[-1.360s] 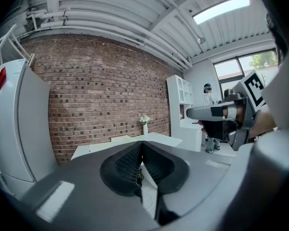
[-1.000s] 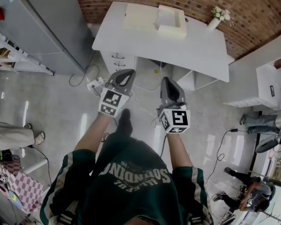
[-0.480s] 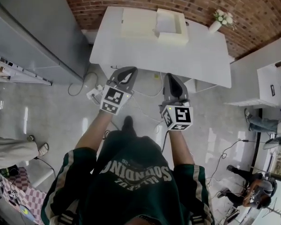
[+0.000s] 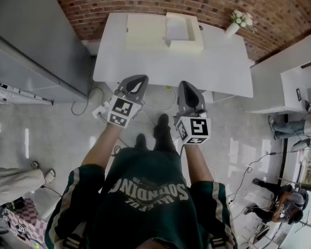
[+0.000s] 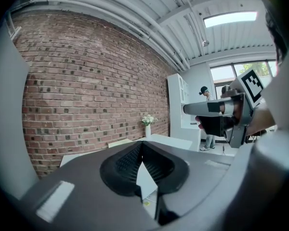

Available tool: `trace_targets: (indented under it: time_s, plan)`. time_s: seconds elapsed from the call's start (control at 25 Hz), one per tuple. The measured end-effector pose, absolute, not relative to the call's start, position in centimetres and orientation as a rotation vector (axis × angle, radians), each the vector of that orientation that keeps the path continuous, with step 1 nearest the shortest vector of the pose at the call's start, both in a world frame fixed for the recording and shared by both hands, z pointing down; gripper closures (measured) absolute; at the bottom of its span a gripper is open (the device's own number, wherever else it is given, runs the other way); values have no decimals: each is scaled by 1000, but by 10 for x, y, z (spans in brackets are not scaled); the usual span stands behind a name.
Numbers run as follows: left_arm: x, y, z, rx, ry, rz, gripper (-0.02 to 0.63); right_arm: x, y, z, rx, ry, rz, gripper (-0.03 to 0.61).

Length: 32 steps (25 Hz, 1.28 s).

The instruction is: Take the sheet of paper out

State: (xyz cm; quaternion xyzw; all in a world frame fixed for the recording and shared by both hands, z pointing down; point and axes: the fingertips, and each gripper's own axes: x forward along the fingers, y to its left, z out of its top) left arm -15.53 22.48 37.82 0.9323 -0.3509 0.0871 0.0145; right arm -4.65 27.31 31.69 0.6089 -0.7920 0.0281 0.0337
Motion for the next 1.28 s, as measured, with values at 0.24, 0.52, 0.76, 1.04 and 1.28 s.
trace_targets:
  time_s: [0.24,0.52,0.76,1.04,1.28]
  plan:
    - [-139,193,377,2909,-1085,265,603,-33,240,326,1885,-2443,97,578]
    - [-122,131,379,2896,-1117,281,603,-13,173,330,1866,-2479,108,578]
    - [-100,64,385,2837,-1179,310,603,13,101,331,1786,-2523,145,578]
    - [-58,-12,382,2801,-1228,336,603,51,15,324,1697,-2586,156,578]
    - [-22,-62,372,2795,-1284,394,603,84,-43,323,1657,-2605,167,578]
